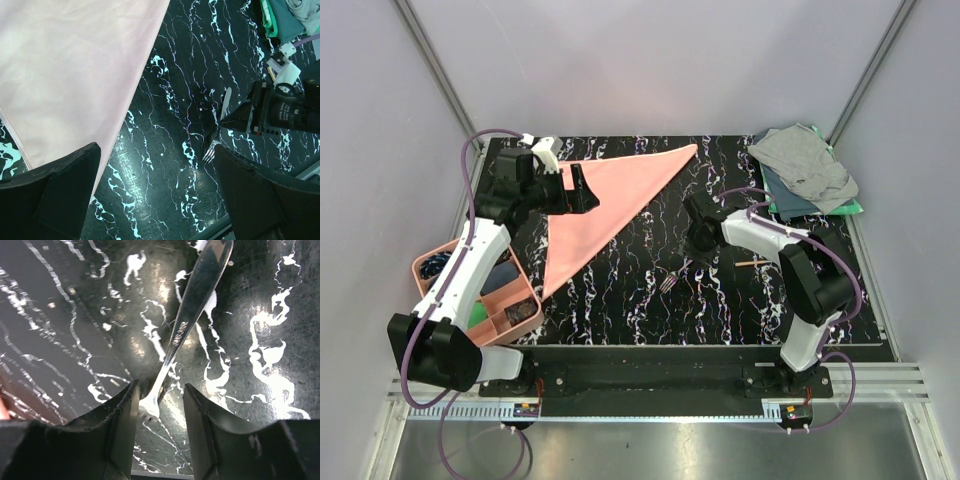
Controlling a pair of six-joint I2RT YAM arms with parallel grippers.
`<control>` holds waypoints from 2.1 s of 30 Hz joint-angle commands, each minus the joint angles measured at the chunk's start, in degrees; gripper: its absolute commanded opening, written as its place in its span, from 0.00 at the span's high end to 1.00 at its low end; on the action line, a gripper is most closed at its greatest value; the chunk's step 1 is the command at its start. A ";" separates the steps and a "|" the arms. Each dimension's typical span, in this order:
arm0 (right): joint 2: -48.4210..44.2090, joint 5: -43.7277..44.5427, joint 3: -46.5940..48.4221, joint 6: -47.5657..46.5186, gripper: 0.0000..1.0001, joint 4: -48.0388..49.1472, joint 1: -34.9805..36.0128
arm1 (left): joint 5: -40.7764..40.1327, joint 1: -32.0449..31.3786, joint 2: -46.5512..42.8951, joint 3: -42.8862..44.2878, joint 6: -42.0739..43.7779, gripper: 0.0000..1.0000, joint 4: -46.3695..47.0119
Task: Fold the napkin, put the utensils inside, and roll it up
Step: Grab a utensil with the right arm, then place the utensil onto the napkin
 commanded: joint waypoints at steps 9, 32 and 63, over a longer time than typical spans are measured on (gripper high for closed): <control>6.09 -0.27 2.89 1.22 0.66 3.12 0.61 | 3.29 -0.14 0.96 0.08 -1.15 0.01 2.86; 23.74 -2.64 36.01 0.86 1.00 9.36 4.83 | 3.47 -0.14 2.63 0.52 -1.41 0.01 2.51; 46.78 3.86 64.24 15.46 1.00 12.53 6.68 | 4.26 -0.22 2.98 0.69 -1.59 0.01 2.07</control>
